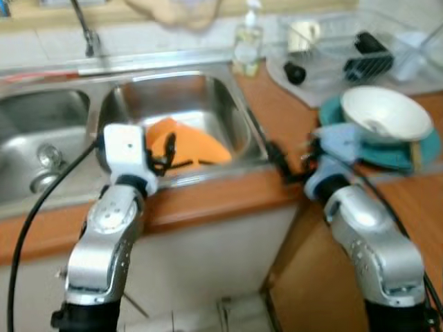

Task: Kitchen organization

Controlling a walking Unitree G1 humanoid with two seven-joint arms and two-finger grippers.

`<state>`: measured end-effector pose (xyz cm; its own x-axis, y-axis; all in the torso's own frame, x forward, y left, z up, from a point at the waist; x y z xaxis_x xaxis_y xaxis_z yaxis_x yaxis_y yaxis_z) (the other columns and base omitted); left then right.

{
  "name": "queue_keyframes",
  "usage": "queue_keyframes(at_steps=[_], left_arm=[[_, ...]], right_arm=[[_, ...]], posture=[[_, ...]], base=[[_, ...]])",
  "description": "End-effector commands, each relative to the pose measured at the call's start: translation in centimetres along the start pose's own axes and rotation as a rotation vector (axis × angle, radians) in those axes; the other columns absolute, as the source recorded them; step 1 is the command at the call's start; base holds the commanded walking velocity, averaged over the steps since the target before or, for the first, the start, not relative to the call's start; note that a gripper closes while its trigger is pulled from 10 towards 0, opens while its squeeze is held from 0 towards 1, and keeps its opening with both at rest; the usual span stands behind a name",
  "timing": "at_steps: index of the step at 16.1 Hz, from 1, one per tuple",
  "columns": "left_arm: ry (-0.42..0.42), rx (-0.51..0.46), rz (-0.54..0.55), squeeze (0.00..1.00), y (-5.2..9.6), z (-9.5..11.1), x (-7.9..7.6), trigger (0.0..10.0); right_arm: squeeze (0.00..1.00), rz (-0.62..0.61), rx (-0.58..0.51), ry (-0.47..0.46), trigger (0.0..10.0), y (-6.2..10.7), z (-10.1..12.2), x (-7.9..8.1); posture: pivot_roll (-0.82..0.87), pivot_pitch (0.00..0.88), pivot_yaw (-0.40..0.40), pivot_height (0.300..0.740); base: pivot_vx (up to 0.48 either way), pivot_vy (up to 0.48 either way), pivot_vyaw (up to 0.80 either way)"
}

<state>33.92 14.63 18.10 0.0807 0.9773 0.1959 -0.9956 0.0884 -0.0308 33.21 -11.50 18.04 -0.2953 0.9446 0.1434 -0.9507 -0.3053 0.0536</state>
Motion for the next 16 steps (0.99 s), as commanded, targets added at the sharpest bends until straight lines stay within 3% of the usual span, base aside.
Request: queue_keyframes(at_steps=[1, 3, 9, 12, 16], left_arm=[[0.002, -0.017, -0.015, 0.0, 0.0, 0.4, -0.6, 10.0], [0.006, -0.012, -0.004, 0.0, 0.1, 0.3, -0.4, 10.0], [-0.013, -0.011, -0.04, 0.0, 0.2, 0.3, -0.9, 10.0], [-0.047, 0.025, -0.088, 0.0, 0.0, -0.4, -1.7, 10.0], [-0.044, 0.027, -0.087, 0.0, -0.3, -0.4, -1.6, 10.0]], right_arm=[[1.0, 0.002, -0.005, 0.016, 10.0, 0.1, 0.2, -0.1], [1.0, -0.021, -0.011, -0.035, 10.0, 0.1, 0.1, -0.4], [1.0, -0.019, -0.016, -0.028, 10.0, 0.1, 0.3, -0.7], [1.0, -0.079, -0.008, -0.045, 10.0, 0.0, 0.1, -1.2], [1.0, -0.144, -0.012, -0.039, 10.0, 0.0, 0.0, -2.0]], posture=[[-0.06, 0.018, 0.01, 0.74], [-0.06, 0.02, 0.007, 0.74], [-0.06, 0.022, 0.009, 0.74], [-0.06, 0.024, 0.018, 0.74], [-0.06, 0.025, 0.026, 0.74]], base=[[0.394, 0.0, 0.8], [0.156, 0.0, 0.0], [0.0, 0.0, 0.0], [0.0, 0.0, 0.0], [0.0, 0.0, 0.0]])
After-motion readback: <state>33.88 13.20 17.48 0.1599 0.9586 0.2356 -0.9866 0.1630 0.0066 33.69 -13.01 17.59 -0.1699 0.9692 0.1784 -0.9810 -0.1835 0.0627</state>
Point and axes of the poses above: a point about 5 cm out from each wrist's last joint towards the gripper, its own y axis pointing back from the gripper into the wrist, its own z axis along the axis of the wrist's last joint, x = y × z, the point moved 6 cm from there along -y, pointing out of the wrist towards the gripper, and after that the axes turned 11 degrees about -y, right-handed, at the moved point
